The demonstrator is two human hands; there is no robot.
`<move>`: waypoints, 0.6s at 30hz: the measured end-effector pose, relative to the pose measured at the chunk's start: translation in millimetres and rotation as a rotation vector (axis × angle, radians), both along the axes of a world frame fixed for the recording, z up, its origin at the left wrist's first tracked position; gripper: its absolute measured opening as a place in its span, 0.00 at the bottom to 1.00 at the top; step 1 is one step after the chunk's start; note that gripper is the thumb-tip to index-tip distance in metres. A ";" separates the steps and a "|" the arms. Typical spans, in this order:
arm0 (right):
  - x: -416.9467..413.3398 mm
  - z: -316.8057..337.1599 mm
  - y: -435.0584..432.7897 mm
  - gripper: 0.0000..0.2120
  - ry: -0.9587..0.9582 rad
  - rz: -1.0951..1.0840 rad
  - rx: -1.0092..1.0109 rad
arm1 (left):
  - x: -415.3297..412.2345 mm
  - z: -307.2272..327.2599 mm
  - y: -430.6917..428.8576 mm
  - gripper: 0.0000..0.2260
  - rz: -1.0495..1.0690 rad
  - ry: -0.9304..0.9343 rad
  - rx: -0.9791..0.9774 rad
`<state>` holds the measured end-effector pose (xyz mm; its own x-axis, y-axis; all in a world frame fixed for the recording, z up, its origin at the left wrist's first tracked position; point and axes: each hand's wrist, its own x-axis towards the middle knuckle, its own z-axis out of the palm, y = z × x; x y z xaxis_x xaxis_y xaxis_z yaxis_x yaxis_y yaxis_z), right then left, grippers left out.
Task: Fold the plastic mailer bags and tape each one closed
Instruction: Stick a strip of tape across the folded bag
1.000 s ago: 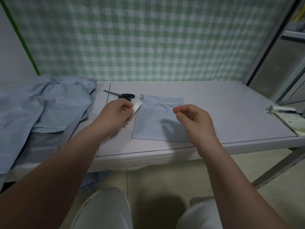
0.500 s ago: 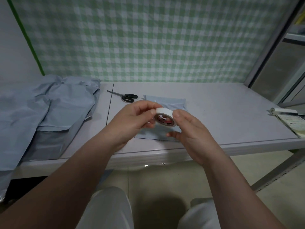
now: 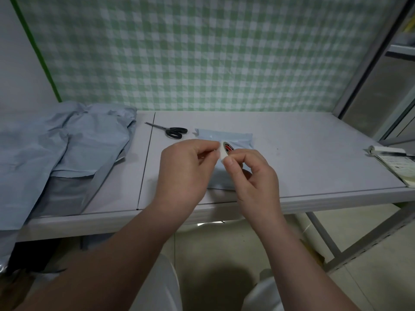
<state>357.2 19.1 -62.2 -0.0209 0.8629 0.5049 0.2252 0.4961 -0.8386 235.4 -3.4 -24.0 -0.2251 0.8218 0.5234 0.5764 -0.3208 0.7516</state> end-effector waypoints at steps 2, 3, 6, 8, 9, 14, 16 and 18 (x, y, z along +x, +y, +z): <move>-0.7 -2.1 0.8 0.05 -0.017 -0.030 0.027 | 2.8 0.1 -1.4 0.05 0.026 0.035 0.029; -0.8 -3.1 1.0 0.05 -0.026 -0.045 0.041 | 3.7 0.0 -1.7 0.05 0.037 0.049 0.033; 0.0 -6.1 1.6 0.05 -0.042 -0.081 0.064 | 4.3 0.0 -0.5 0.04 0.036 0.038 -0.002; 0.6 -7.6 2.0 0.05 -0.048 -0.094 0.068 | 3.2 0.1 1.7 0.04 0.008 0.002 -0.054; 1.1 -8.3 2.3 0.04 -0.054 -0.100 0.069 | 2.6 0.5 2.9 0.04 -0.009 -0.010 -0.079; 3.7 -11.2 2.5 0.06 -0.095 -0.121 0.090 | -1.5 5.4 6.4 0.08 -0.075 -0.024 -0.161; 4.7 -11.7 3.7 0.08 -0.112 -0.130 0.116 | -2.4 6.6 7.2 0.08 -0.095 0.003 -0.169; 6.0 -11.9 5.3 0.10 -0.129 -0.139 0.130 | -0.6 6.6 6.8 0.07 -0.101 0.055 -0.175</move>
<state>363.2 24.4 -74.0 0.0221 0.7898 0.6129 0.3996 0.5550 -0.7296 234.8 3.5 -17.4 -0.1123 0.9184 0.3794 0.5893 -0.2458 0.7696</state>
